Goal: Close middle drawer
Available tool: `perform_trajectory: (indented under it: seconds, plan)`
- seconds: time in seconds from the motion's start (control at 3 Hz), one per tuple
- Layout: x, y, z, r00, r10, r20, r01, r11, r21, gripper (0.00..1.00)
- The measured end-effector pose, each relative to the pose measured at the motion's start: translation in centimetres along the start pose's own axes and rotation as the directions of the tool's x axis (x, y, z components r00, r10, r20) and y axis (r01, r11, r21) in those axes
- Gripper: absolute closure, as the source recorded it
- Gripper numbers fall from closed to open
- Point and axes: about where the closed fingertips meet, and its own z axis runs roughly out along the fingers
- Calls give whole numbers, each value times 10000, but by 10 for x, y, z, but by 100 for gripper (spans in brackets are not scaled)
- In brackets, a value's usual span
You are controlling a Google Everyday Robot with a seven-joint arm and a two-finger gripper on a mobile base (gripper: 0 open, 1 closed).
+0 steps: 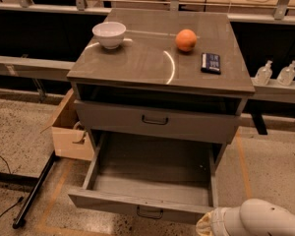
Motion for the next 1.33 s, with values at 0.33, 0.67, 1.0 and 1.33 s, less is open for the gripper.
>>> perform_trajectory:
  seconds: [0.33, 0.67, 1.0, 1.33]
  plan:
    - [-3, 5, 18, 9970, -753, 179, 743, 9958, 542, 100]
    - [-3, 1, 30, 9914, -1301, 137, 1274, 9840, 1243, 100]
    - [-4, -10, 38, 9845, -1753, 56, 1714, 9684, 1812, 100]
    - [-3, -23, 47, 9780, -2086, -86, 2046, 9493, 2385, 100]
